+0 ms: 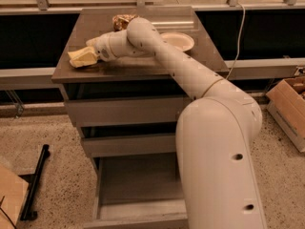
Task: Place sponge into bottom drawer
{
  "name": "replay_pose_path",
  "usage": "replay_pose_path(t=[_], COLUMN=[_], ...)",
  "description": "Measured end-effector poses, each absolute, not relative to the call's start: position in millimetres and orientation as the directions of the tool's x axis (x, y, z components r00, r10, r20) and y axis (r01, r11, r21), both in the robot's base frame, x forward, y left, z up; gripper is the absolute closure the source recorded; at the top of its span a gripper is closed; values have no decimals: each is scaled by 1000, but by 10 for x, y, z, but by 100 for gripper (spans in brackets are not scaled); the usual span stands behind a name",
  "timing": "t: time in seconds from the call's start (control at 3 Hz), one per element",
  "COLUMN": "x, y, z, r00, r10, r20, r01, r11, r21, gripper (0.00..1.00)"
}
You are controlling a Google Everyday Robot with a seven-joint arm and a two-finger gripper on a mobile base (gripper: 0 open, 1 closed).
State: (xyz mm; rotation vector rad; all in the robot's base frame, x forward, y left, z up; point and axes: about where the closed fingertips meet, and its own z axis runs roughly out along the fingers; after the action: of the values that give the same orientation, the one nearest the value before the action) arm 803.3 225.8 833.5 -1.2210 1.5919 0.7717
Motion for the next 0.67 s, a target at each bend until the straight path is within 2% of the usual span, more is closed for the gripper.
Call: replay_pose_path(t=[0.33,0.67], x=[7950,7699], y=[2123,1807], z=[8446,8702], r00=[-37,-24], r10=[-359,-372], r20=[-933,-928], r01=[-943,-925], r11=[323,361], r21=[-87,-121], gripper=[82,100])
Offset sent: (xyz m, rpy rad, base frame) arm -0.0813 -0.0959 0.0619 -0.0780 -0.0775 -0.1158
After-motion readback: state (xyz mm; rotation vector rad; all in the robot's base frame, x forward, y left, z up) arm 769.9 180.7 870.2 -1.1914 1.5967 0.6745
